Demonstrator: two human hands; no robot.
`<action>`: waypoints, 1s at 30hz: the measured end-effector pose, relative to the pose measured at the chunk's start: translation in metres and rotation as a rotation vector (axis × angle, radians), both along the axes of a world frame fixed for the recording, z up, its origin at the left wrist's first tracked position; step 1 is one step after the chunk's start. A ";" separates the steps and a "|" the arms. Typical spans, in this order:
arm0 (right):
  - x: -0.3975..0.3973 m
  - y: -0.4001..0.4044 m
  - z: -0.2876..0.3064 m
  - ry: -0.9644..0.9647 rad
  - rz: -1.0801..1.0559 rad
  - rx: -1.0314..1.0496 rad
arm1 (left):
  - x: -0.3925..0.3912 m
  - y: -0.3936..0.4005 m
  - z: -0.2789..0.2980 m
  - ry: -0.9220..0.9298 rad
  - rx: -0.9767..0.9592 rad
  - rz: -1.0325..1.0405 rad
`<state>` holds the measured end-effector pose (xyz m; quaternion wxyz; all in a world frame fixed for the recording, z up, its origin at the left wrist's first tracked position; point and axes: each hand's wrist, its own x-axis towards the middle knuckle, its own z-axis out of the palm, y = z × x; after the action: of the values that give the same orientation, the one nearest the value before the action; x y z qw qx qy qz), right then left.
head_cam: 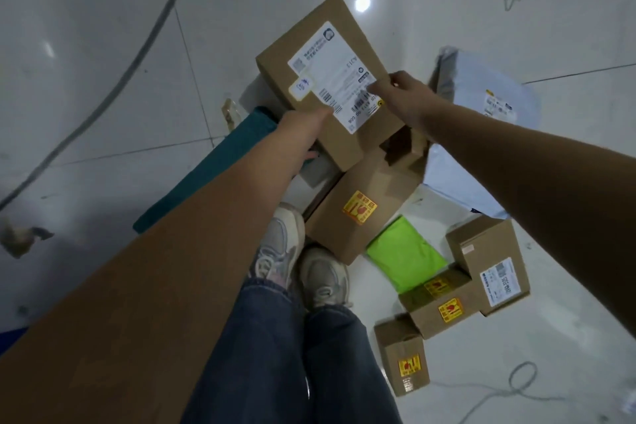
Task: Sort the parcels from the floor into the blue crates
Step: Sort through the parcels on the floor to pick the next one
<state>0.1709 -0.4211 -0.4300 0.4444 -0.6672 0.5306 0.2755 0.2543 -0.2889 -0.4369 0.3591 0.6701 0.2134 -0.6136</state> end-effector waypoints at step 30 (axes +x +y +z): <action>0.005 0.084 0.179 -0.454 -0.357 0.315 | 0.016 0.140 0.181 -0.131 -0.356 0.317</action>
<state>0.1761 -0.3369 -0.2507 0.6904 -0.5309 0.4775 0.1164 0.2702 -0.1486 -0.2562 0.5761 0.5929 0.1807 -0.5328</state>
